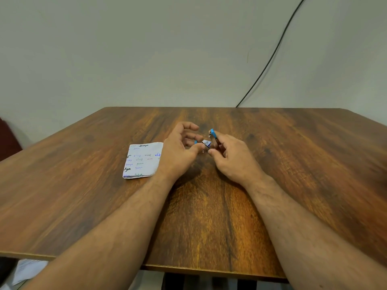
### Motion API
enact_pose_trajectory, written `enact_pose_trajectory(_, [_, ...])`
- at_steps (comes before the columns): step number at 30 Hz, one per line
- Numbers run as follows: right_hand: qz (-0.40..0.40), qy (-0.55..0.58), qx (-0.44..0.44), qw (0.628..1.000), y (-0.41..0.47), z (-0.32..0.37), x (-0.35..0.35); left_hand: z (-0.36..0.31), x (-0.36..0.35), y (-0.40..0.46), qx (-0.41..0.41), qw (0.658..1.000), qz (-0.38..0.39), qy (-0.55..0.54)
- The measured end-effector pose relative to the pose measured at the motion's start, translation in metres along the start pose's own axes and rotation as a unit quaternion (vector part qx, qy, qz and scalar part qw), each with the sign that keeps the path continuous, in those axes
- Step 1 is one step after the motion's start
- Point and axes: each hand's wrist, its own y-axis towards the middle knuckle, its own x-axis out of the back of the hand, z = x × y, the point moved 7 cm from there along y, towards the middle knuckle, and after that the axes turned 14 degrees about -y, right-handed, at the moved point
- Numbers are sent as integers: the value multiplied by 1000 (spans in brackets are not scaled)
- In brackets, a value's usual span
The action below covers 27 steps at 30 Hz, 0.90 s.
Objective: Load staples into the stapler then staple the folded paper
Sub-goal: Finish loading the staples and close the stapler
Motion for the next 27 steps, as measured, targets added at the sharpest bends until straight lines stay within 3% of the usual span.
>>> enact_pose_trajectory(5, [75, -3, -21, 997, -1, -2, -8, 1, 0, 1, 4, 1000, 11, -20])
enact_pose_trajectory(10, [33, 1, -19, 999, 1, -6, -8, 0, -5, -1, 17, 998, 35, -49])
enact_pose_trajectory(17, [10, -6, 11, 1000, -2, 2, -4, -6, 11, 0, -48, 996, -71, 28])
enact_pose_trajectory(27, [31, -85, 38, 995, 2, 4, -15, -9, 14, 0, -44, 991, -97, 78])
